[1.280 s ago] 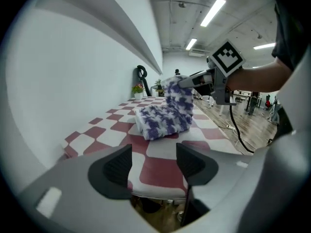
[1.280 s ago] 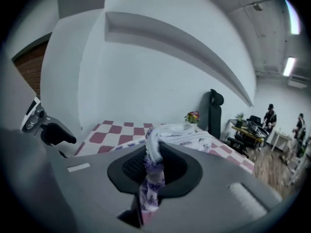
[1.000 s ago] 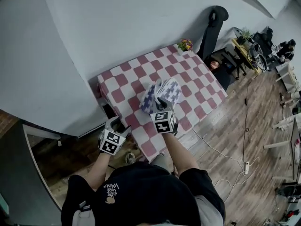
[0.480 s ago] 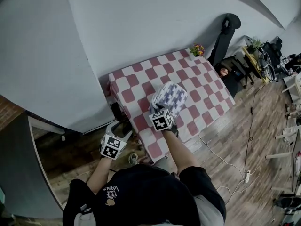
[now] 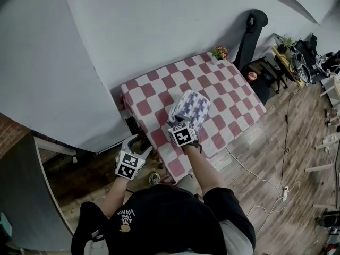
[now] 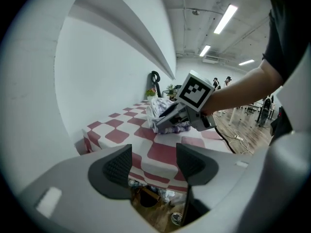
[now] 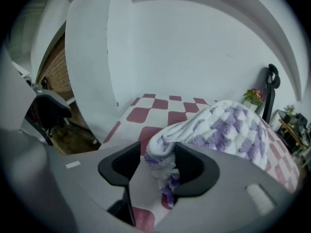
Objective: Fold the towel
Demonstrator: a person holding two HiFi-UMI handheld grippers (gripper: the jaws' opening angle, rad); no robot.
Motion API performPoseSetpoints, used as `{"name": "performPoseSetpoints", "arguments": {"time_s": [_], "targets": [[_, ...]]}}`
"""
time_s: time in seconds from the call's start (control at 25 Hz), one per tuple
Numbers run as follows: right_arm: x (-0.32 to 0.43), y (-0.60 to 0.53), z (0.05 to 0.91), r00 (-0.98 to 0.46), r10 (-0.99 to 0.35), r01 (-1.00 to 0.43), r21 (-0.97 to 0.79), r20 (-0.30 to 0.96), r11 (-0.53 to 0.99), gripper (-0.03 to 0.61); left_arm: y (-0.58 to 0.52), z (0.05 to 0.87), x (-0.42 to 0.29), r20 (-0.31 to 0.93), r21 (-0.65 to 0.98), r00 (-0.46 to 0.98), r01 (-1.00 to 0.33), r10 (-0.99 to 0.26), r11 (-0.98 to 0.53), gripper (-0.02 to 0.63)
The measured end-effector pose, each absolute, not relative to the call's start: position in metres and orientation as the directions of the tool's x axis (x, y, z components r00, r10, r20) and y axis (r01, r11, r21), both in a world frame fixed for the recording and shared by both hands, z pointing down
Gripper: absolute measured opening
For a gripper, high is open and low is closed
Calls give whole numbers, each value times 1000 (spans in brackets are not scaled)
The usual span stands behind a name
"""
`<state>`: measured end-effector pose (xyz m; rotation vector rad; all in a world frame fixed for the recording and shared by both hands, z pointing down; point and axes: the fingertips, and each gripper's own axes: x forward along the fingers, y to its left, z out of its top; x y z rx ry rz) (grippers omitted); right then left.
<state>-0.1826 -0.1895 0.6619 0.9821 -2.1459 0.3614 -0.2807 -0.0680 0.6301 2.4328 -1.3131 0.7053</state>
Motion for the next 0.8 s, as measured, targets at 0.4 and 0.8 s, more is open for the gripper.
{"name": "performPoseSetpoints", "arguments": {"time_s": [0.4,0.8], "targets": [[-129,-159,566,-467,-760,-868,-73,452,491,215,-92,582,-242,438,-20,553,-782,-709,-623,264],[-59,-103,494,-434,-863,-901,-111,260,419,176,-96,520,-199,309,-50,587,-776,-748,-629,261]]}}
